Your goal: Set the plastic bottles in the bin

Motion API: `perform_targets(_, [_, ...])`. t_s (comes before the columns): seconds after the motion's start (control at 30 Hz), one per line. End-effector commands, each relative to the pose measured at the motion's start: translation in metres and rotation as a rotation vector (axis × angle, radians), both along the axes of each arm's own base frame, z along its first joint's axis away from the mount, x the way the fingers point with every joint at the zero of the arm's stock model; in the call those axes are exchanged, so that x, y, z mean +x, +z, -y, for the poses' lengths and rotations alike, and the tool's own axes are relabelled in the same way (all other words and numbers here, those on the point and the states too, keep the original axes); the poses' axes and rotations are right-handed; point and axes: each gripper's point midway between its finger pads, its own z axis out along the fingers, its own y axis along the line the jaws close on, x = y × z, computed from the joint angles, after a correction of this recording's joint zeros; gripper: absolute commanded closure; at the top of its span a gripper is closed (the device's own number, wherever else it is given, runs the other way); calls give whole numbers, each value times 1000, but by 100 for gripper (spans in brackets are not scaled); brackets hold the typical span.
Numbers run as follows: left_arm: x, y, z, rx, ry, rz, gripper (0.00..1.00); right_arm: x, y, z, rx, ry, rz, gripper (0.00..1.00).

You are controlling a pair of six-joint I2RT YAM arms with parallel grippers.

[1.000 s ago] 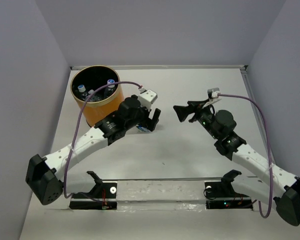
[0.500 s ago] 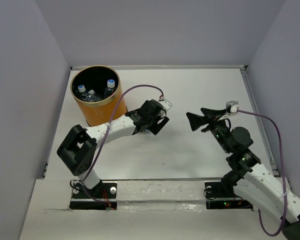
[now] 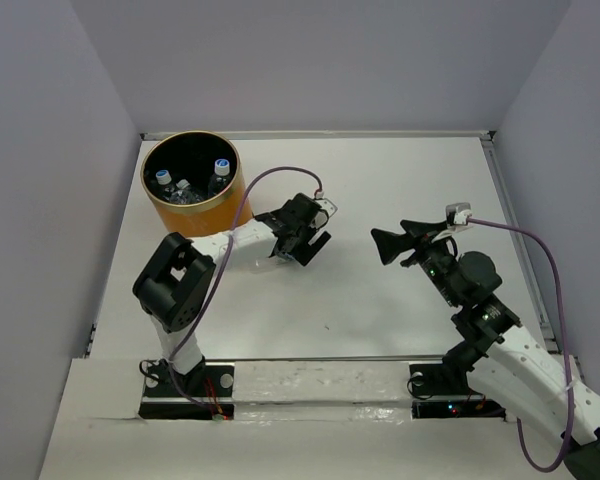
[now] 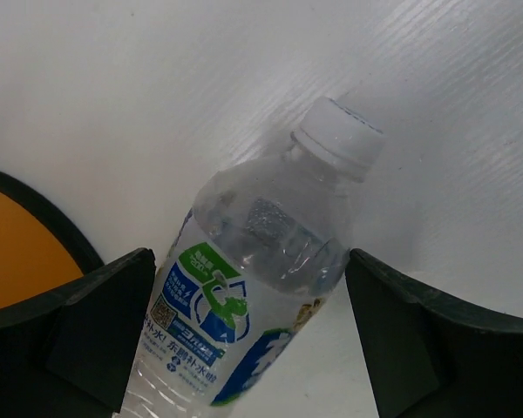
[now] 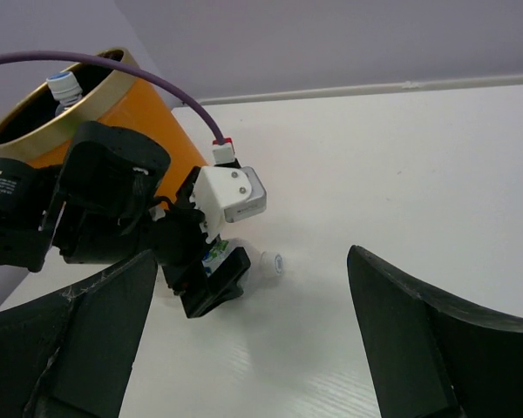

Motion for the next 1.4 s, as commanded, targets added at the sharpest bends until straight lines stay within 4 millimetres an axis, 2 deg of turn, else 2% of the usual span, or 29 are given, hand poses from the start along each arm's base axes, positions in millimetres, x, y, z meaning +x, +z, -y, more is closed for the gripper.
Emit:
perform_targets(0.0, [-2, -1, 12, -30, -50, -62, 1, 1, 16, -1, 4, 6, 38, 5])
perform_targets(0.17, [-1, -12, 14, -33, -45, -115, 1, 1, 15, -2, -4, 10, 34, 5])
perform_targets(0.3, [-3, -5, 21, -65, -62, -127, 25, 3, 13, 0, -12, -2, 30, 5])
perform_targets(0.33, [-3, 0, 24, -77, -64, -121, 45, 3, 13, 0, -11, -4, 32, 5])
perform_targets(0.37, [-2, 14, 29, -108, -73, -97, 51, 3, 12, 1, -12, -7, 30, 5])
perform_targets(0.43, [-3, 36, 39, -166, -78, -72, 54, 4, 11, 1, -14, -12, 28, 5])
perform_targets(0.47, [-5, 68, 53, -254, -117, -43, 56, 5, 10, 2, -16, -16, 25, 5])
perform_targets(0.53, [-8, 108, 66, -356, -145, -3, 58, 6, 8, 2, -22, -20, 21, 5])
perform_targets(0.57, [-8, 138, 76, -432, -162, 36, 57, 7, 6, 2, -26, -23, 16, 5])
perform_targets(0.6, [-12, 175, 77, -498, -172, 95, 57, 8, 5, 1, -29, -24, 12, 5])
perform_targets(0.67, [-12, 220, 75, -577, -164, 177, 57, 9, 3, 1, -32, -24, 7, 5])
perform_targets(0.7, [-13, 265, 65, -649, -132, 272, 57, 9, 2, 0, -33, -21, 3, 5])
perform_targets(0.73, [-13, 287, 59, -686, -111, 325, 57, 9, 2, -1, -34, -18, 3, 5])
perform_targets(0.77, [-12, 329, 39, -747, -39, 445, 57, 10, 0, -3, -38, -12, -1, 5])
perform_targets(0.83, [-6, 364, 5, -801, 108, 572, 56, 11, -2, -5, -40, -4, -9, 5])
perform_targets(0.87, [-10, 380, -4, -846, 120, 609, 56, 11, -2, -6, -39, 1, -9, 5])
perform_targets(0.9, [-7, 405, -39, -900, 234, 707, 55, 11, -4, -9, -40, 12, -13, 6])
perform_targets(0.97, [-2, 420, -75, -961, 343, 794, 54, 10, -4, -12, -38, 31, -12, 6])
perform_targets(1.0, [3, 426, -107, -1005, 430, 847, 52, 11, -4, -13, -38, 35, -14, 6])
perform_targets(1.07, [11, 429, -142, -1007, 551, 913, 50, 11, -5, -15, -39, 45, -14, 6])
perform_targets(1.1, [19, 428, -166, -994, 627, 957, 49, 11, -6, -17, -42, 54, -18, 6])
perform_targets(1.23, [46, 416, -203, -962, 766, 1007, 48, 10, -9, -23, -47, 81, -22, 6])
perform_targets(1.27, [51, 412, -218, -929, 818, 1035, 48, 10, -8, -23, -48, 83, -19, 6])
perform_targets(1.33, [65, 398, -234, -873, 879, 1065, 47, 9, -6, -23, -50, 85, -11, 6])
perform_targets(1.37, [68, 393, -235, -862, 894, 1064, 46, 9, -7, -22, -52, 84, -10, 6])
